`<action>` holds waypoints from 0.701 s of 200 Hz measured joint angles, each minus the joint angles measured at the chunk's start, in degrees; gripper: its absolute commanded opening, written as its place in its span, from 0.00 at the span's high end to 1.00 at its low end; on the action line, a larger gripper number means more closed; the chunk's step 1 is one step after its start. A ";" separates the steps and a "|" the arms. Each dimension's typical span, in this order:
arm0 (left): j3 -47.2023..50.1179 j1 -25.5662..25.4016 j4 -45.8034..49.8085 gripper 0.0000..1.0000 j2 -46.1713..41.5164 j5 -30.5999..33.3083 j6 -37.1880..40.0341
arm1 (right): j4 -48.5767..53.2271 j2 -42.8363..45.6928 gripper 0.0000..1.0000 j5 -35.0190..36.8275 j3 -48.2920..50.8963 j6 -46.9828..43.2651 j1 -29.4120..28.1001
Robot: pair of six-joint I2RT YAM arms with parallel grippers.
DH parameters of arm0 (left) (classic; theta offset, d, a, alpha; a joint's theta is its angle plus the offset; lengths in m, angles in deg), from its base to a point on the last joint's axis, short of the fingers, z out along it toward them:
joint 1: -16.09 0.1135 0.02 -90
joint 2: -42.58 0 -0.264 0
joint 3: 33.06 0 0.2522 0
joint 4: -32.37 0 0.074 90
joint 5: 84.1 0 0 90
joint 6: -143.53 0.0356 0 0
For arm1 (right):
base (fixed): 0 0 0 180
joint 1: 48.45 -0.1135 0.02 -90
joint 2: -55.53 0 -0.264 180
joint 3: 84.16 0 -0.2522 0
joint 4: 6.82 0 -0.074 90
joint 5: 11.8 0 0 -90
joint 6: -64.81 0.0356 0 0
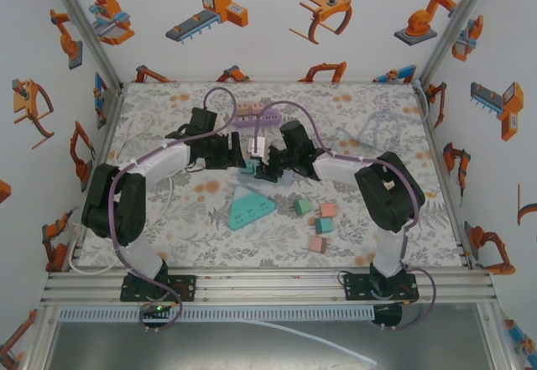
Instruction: Pull the plug off the socket
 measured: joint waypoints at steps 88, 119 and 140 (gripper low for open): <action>1.81 -0.39 -1.66 0.40 1.22 -2.05 0.44 | 14.93 -2.47 0.98 2.54 -10.43 1.62 -1.64; 3.39 -0.66 -1.36 0.40 4.28 -1.64 0.92 | 14.36 -2.43 1.00 2.97 -11.06 4.44 -2.19; 3.54 -0.68 -1.38 0.40 4.20 -1.29 1.14 | 17.68 -2.45 1.00 4.31 -13.68 3.89 -2.56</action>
